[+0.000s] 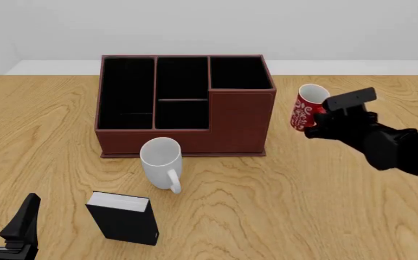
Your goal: Pick up the red mug and place it to the right of the caddy.
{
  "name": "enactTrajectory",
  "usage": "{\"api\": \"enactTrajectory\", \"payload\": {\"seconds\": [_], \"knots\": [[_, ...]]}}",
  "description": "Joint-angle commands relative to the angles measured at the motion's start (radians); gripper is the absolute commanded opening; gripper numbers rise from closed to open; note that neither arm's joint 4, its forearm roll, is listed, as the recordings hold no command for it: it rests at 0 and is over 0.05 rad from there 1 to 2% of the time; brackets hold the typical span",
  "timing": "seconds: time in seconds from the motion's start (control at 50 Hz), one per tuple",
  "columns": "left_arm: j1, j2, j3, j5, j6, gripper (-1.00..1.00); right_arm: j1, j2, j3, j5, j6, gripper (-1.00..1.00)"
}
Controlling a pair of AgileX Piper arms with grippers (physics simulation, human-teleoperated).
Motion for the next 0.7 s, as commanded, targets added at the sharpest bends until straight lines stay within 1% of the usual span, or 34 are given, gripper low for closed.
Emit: {"api": "enactTrajectory", "payload": {"seconds": [0.02, 0.36, 0.7], "knots": [[0.0, 0.0, 0.0, 0.0, 0.0, 1.0, -0.006, 0.073, -0.067, -0.008, 0.006, -1.0], [0.0, 0.0, 0.0, 0.0, 0.0, 1.0, 0.015, 0.139, -0.103, -0.013, 0.011, -1.0], [0.0, 0.0, 0.0, 0.0, 0.0, 1.0, 0.034, 0.189, -0.124, -0.022, 0.0, -1.0]]}}
